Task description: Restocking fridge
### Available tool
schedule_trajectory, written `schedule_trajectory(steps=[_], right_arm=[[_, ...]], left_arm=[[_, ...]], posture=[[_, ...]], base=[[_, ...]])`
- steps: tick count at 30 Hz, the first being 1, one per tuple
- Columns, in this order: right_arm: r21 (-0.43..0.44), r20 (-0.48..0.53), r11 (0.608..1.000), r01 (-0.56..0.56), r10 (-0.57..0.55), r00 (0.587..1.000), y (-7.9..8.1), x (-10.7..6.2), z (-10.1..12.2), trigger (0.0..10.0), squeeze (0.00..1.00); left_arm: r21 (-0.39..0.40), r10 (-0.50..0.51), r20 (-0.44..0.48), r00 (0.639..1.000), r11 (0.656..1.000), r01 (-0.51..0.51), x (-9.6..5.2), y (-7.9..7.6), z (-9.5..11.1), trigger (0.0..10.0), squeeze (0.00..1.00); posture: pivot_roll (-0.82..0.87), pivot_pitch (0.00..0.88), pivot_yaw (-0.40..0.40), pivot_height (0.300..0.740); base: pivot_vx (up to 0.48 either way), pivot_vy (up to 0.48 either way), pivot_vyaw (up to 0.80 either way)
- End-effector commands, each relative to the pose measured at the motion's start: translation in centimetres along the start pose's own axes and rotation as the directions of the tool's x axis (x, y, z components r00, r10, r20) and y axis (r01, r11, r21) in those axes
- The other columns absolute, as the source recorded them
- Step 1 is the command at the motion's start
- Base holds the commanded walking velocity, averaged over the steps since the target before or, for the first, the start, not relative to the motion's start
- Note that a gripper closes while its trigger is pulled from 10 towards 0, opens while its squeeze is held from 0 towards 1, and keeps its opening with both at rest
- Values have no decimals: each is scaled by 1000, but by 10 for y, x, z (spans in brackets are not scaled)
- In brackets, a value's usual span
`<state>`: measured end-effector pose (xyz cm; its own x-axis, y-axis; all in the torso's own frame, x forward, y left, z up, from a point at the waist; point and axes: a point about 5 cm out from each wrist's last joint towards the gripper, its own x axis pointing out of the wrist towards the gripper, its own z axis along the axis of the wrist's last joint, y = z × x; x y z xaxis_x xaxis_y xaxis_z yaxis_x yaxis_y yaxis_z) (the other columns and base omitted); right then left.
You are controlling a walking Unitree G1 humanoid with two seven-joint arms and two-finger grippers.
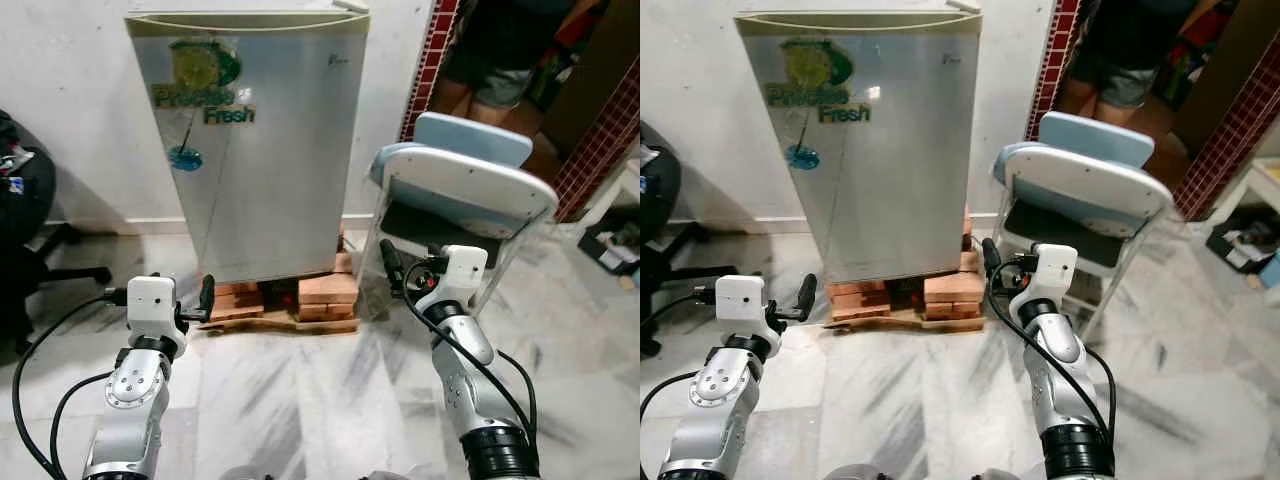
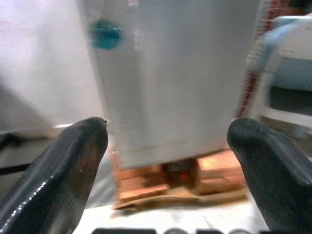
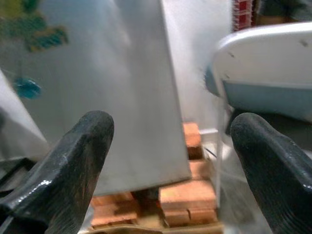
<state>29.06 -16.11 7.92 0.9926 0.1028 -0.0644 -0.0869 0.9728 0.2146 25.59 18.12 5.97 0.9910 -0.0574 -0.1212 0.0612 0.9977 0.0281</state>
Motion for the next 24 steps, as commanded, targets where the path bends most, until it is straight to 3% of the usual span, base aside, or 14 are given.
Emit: schedule_trajectory(steps=[1, 3, 4, 5, 6, 15, 24], right_arm=[[-1, 17, 1000, -4, 4, 1000, 2, 2, 5, 10000, 0], [-3, 15, 1000, -4, 4, 1000, 2, 3, 4, 10000, 0], [-5, 14, 1000, -4, 4, 1000, 2, 3, 4, 10000, 0], [-5, 14, 1000, -4, 4, 1000, 2, 3, 4, 10000, 0], [-8, 13, 1000, -4, 4, 1000, 2, 3, 5, 10000, 0], [-8, 14, 1000, -5, 5, 1000, 2, 3, 4, 10000, 0], [-8, 15, 1000, -1, 1, 1000, 2, 4, 4, 10000, 0]], left_arm=[[20, 10, 10, 1000, 1000, -10, 0, 5, 2, 10000, 549], [22, 10, 11, 1000, 1000, -10, 0, 5, 2, 10000, 549], [23, 10, 12, 1000, 1000, -10, 0, 5, 3, 10000, 180], [23, 10, 12, 1000, 1000, -10, 0, 5, 3, 10000, 180], [26, 10, 14, 1000, 1000, -11, 0, 5, 3, 10000, 0], [42, 15, 21, 1000, 999, -16, 0, 6, 4, 10000, 0], [30, 12, 17, 1000, 999, -13, 0, 5, 3, 10000, 0]], posture=[[31, 0, -12, 740], [31, 0, -12, 740], [31, 0, -12, 740], [31, 0, -12, 740], [31, 0, -13, 740], [32, 0, -13, 740], [32, 0, -11, 740]], base=[[0, 480, 0], [0, 480, 0], [0, 409, -563], [0, 409, -563], [0, 262, -625], [0, 81, -757], [0, 65, 0]])
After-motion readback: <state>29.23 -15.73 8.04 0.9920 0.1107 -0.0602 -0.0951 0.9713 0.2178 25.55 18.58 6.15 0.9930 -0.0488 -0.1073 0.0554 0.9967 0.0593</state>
